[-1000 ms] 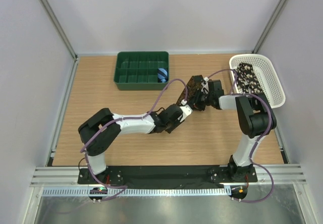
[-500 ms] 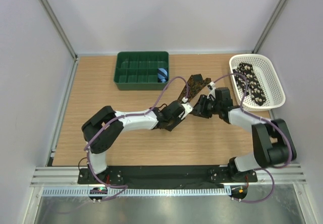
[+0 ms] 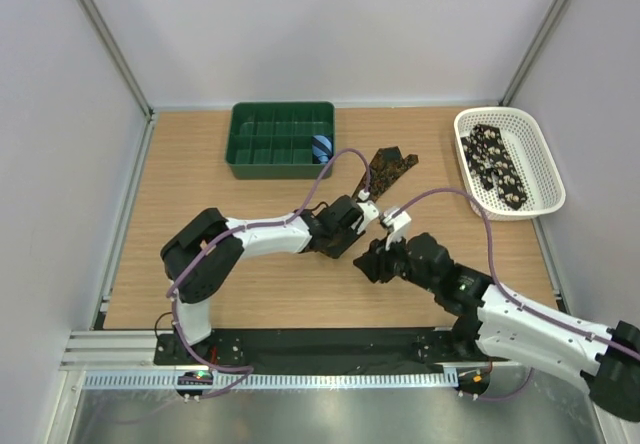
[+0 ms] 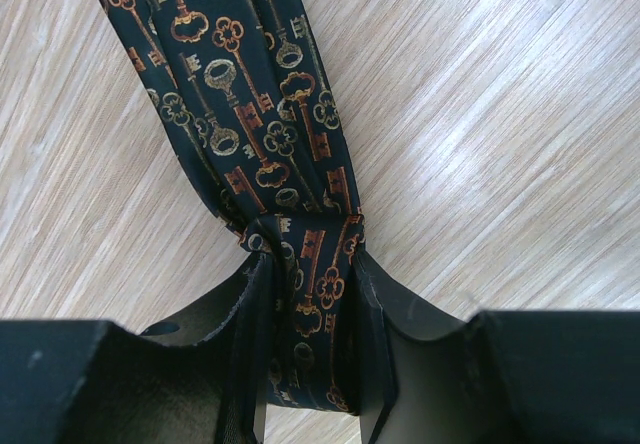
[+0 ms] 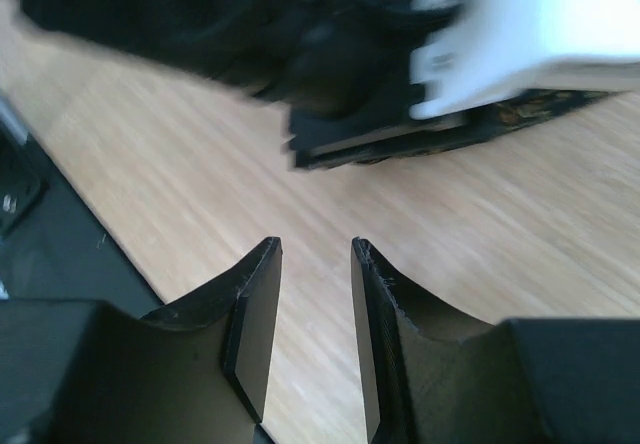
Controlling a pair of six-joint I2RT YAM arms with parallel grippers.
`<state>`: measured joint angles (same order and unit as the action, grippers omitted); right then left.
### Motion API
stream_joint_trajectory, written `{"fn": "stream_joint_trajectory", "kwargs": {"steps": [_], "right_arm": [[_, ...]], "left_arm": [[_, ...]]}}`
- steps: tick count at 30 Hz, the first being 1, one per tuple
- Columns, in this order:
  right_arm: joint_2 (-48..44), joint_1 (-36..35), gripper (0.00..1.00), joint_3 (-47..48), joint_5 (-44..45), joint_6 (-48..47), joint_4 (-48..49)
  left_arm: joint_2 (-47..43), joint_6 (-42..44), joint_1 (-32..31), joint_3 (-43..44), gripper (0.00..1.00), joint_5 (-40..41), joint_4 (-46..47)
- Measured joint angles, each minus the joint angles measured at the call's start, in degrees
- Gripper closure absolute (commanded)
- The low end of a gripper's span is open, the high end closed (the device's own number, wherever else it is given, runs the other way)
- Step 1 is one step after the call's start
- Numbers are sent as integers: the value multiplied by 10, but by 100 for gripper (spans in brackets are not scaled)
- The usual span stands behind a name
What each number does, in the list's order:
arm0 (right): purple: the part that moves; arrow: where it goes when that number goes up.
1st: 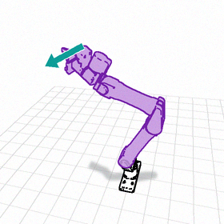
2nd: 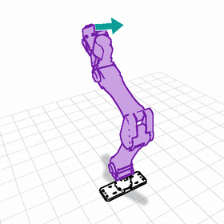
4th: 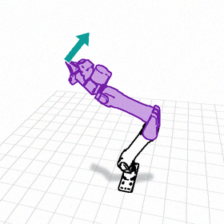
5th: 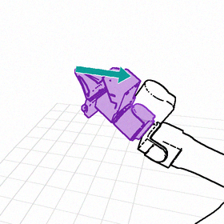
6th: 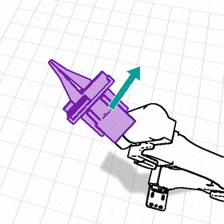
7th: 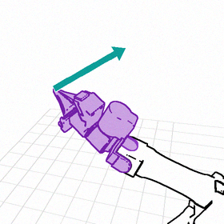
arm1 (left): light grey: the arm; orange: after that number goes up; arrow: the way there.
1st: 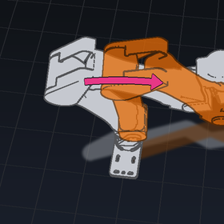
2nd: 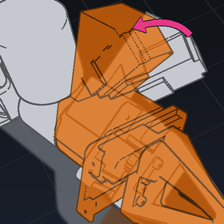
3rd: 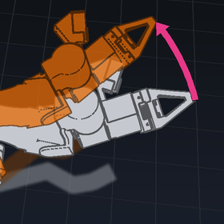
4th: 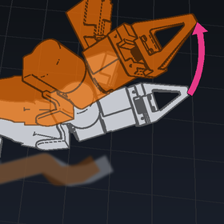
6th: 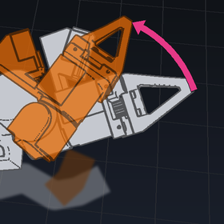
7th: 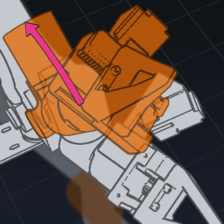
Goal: Roll the ties
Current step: Roll the tie
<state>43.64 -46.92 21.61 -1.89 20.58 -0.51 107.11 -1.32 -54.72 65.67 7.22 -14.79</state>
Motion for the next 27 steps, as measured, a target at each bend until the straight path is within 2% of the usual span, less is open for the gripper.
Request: {"fn": "stream_joint_trajectory", "kwargs": {"steps": [5, 7, 9, 15, 19, 22, 27], "right_arm": [[37, -210, 59, 6, 149, -68, -4], [102, -284, 60, 30, 210, -98, -8], [190, -326, 59, 81, 259, -127, -26], [428, -369, 56, 248, 370, -204, -87], [525, -375, 52, 315, 418, -249, -130], [595, -375, 47, 370, 454, -275, -168], [733, -374, 32, 502, 546, -295, -270]], "left_arm": [[0, 0, 1, 1, 80, -3, -2], [0, 0, 1, 1, 80, -3, -2], [1, 0, 1, 2, 81, -4, -3], [2, 0, 2, 4, 82, -4, -6], [3, 0, 3, 6, 82, -8, -8], [4, 0, 4, 9, 82, -10, -11], [7, 0, 4, 14, 83, -10, -18]]}}
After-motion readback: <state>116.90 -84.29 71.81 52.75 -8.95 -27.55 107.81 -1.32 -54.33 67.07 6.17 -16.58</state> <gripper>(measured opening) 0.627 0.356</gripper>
